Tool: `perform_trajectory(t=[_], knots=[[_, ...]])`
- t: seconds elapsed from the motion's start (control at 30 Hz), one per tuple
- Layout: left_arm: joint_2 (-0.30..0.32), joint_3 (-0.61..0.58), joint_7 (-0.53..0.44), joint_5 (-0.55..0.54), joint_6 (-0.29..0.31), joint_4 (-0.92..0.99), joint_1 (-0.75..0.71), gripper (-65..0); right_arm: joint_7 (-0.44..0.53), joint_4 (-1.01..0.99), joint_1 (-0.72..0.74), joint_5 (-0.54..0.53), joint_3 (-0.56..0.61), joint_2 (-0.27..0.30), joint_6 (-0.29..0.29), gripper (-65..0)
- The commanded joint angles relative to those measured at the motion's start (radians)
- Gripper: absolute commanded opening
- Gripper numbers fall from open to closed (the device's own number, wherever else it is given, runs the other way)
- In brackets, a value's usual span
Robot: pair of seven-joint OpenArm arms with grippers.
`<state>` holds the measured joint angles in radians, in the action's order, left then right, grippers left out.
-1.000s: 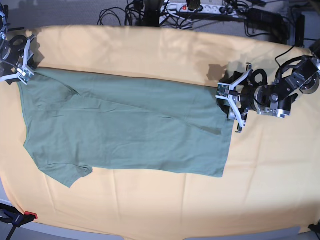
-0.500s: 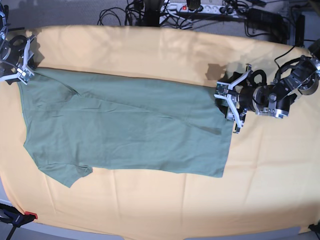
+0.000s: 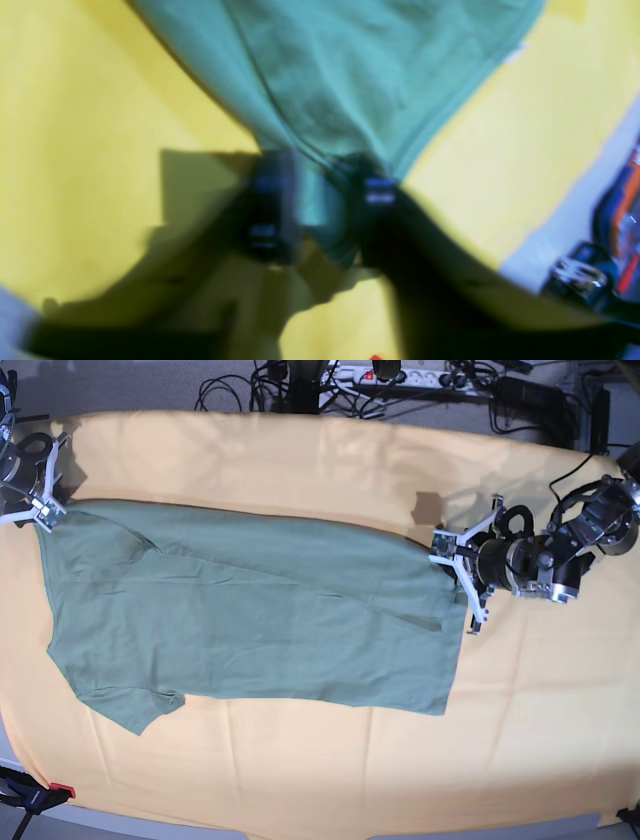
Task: Fold the T-shirt properly
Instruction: 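Drag the shirt with both grippers to smooth it flat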
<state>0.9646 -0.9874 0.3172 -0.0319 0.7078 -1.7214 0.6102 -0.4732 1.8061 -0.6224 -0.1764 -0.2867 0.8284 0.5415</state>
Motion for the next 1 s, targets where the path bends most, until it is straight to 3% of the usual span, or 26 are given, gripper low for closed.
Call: perform_trajectory(t=[0.0,0.2,0.27,0.4,0.7,0.83,0.93,0.97], knots=[[0.016,0.011,-0.004,-0.015,-0.010,-0.011,0.029,-65.0,0.010,0.010,0.005,0.002,-0.013,0.022,-0.011,-65.0],[0.016,0.011,-0.003,-0.060,-0.010,-0.013,0.042,-65.0,0.009,0.010,0.007,0.002,-0.013,0.023,-0.006,-65.0],[0.017,0.011,-0.003,-0.094,-0.010,-0.015,0.053,-65.0,0.005,0.010,0.007,0.002,-0.013,0.032,0.030,-65.0],[0.031,0.011,-0.003,-0.125,-0.010,-0.027,0.061,-65.0,0.001,0.011,-0.007,-0.006,-0.013,0.075,0.111,-65.0],[0.119,0.011,0.005,-0.179,-0.010,-0.132,0.051,-65.0,-0.029,0.072,-0.115,-0.009,-0.013,0.156,0.144,-65.0],[0.159,0.011,0.005,-0.209,-0.010,-0.159,0.047,-65.0,-0.070,0.127,-0.159,-0.005,-0.013,0.155,0.130,-65.0],[0.179,0.011,0.005,-0.209,-0.010,-0.164,0.047,-65.0,-0.063,0.129,-0.164,-0.006,-0.013,0.155,0.052,-65.0],[0.183,0.011,0.005,-0.209,-0.010,-0.164,0.047,-65.0,-0.062,0.130,-0.164,-0.006,-0.013,0.155,0.024,-61.1]])
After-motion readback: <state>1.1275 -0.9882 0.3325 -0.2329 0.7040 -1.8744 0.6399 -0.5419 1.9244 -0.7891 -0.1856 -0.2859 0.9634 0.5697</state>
